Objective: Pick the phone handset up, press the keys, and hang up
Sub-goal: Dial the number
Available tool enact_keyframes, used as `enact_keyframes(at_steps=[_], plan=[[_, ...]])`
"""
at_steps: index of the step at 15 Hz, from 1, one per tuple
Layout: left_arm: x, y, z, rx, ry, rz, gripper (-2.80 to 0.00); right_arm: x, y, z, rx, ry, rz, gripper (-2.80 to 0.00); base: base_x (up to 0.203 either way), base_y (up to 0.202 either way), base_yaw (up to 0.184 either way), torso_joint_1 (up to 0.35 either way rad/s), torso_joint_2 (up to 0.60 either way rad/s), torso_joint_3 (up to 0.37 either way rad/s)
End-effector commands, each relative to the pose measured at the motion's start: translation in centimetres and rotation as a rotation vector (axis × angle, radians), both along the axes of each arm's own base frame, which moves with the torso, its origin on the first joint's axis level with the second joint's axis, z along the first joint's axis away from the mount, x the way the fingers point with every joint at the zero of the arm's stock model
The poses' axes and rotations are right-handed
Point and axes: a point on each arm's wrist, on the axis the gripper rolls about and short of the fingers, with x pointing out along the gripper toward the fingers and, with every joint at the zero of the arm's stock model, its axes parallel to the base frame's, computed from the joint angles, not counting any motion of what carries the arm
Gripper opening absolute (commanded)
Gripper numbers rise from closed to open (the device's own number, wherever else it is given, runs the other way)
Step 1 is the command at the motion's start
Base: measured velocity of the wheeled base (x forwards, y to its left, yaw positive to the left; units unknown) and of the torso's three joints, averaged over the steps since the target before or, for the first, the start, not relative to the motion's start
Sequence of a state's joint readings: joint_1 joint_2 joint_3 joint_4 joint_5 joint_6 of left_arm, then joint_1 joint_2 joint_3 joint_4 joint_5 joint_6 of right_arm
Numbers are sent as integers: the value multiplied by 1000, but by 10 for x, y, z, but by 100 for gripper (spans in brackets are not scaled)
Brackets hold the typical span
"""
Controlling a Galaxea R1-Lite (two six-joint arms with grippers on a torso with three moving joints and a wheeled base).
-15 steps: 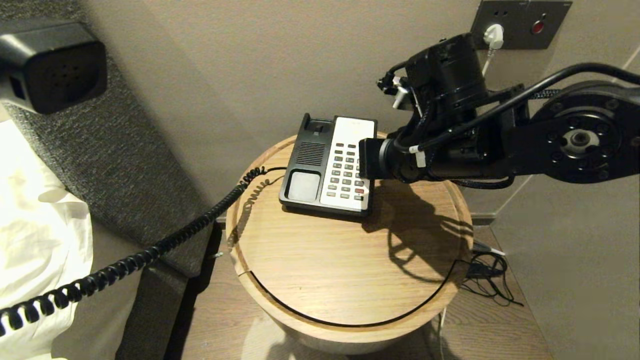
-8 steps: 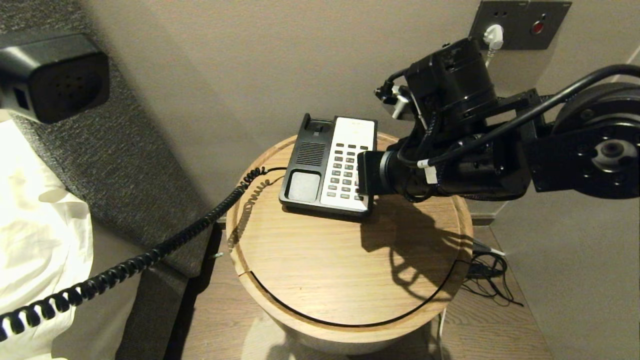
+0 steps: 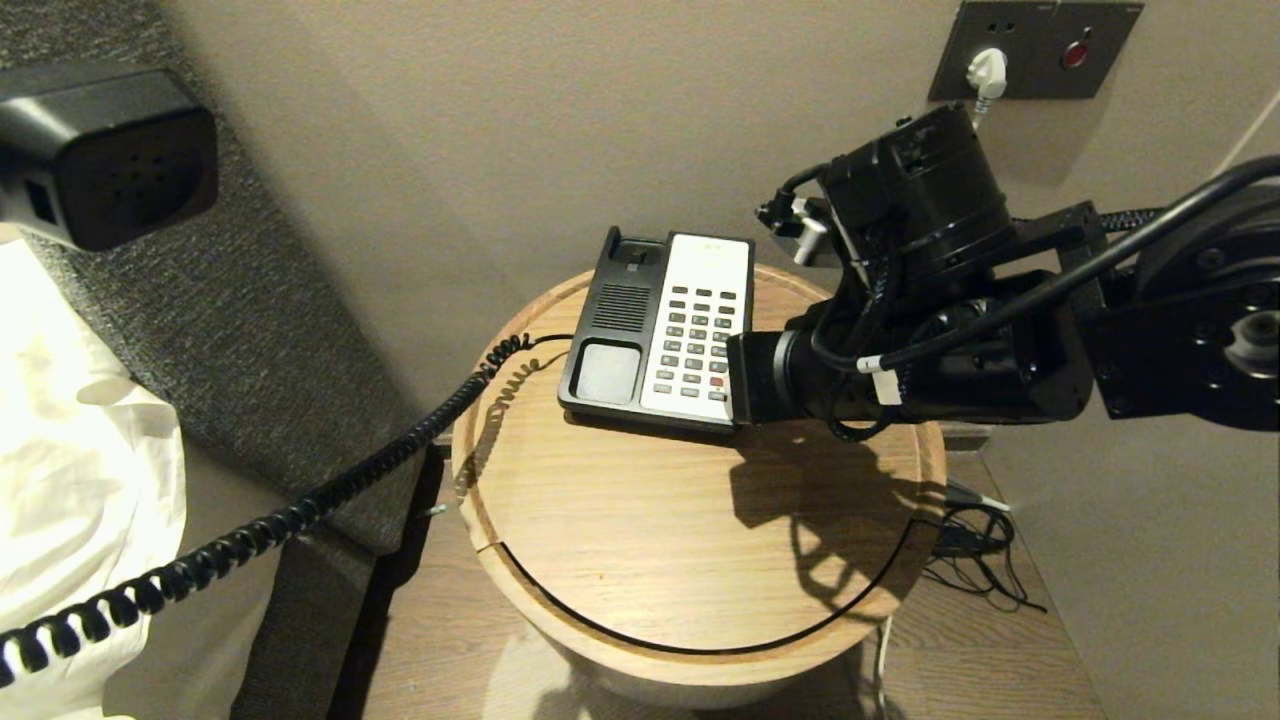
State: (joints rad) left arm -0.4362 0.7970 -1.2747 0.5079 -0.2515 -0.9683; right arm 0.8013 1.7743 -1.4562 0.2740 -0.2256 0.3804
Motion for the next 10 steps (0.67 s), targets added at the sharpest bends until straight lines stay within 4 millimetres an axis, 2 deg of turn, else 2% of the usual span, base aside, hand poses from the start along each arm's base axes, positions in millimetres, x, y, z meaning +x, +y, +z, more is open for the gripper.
enact_keyframes(at_steps=[1, 10], plan=[[0, 0, 0, -3, 7, -1, -280, -1, -1, -2, -4, 10, -3, -280, 0, 0, 0, 0, 0, 0], [0, 0, -1, -1, 9, 0, -280, 1, 2, -5, -4, 15, 2, -280, 0, 0, 0, 0, 0, 0]])
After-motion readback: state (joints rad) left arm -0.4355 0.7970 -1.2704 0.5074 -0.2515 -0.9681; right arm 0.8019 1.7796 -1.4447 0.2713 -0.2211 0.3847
